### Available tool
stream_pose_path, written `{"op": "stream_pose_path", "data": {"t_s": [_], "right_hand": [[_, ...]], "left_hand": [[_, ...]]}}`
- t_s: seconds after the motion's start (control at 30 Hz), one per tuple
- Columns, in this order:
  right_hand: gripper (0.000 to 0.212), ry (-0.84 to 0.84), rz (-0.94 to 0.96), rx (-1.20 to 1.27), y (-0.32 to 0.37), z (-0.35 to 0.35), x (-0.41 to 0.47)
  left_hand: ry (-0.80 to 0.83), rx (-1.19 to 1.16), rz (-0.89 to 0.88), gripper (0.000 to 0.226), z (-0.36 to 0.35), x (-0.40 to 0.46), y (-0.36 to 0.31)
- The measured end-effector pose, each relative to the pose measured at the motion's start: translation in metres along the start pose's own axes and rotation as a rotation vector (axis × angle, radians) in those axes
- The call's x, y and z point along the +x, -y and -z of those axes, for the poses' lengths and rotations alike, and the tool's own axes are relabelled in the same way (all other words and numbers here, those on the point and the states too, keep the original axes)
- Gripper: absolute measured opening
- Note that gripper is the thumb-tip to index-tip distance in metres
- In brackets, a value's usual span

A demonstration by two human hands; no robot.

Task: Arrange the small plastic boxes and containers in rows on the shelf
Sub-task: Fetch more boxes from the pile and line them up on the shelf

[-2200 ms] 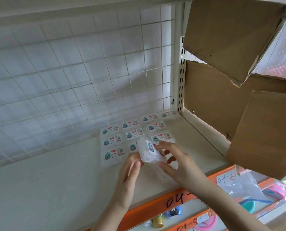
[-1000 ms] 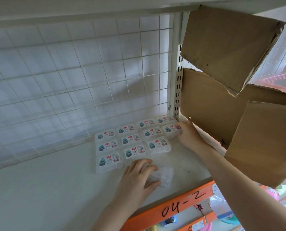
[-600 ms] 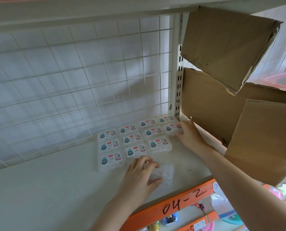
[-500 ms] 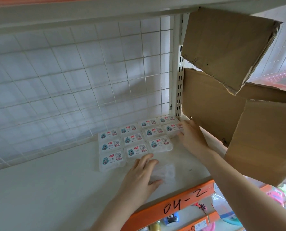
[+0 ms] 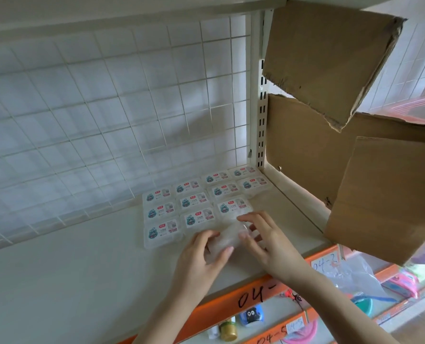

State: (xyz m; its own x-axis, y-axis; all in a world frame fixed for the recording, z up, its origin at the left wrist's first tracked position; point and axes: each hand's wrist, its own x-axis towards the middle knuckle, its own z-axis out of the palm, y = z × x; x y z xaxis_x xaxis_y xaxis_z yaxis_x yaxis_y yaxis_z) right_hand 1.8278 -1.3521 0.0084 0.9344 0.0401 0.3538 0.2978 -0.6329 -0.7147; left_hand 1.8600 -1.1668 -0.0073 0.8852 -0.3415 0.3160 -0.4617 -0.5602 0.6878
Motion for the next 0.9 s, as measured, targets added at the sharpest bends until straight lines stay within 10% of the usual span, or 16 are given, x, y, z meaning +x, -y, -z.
{"op": "stream_pose_path", "data": {"t_s": [0.23,0.53,0.9], "right_hand": [[0.044,0.044,-0.11,0.079,0.002,0.002,0.004],[0.026,-0.056,-0.109,0.281,0.003,0.007,0.001],[0.09,0.194,-0.016,-0.135,0.006,0.001,-0.003]], "left_hand": [[-0.027,-0.539,0.328,0.031,0.008,0.004,-0.019],[0.209,-0.729,0.313,0.045,0.009,0.001,-0.02],[0.201,-1.012,0.314,0.041,0.013,-0.002,-0.018]]}}
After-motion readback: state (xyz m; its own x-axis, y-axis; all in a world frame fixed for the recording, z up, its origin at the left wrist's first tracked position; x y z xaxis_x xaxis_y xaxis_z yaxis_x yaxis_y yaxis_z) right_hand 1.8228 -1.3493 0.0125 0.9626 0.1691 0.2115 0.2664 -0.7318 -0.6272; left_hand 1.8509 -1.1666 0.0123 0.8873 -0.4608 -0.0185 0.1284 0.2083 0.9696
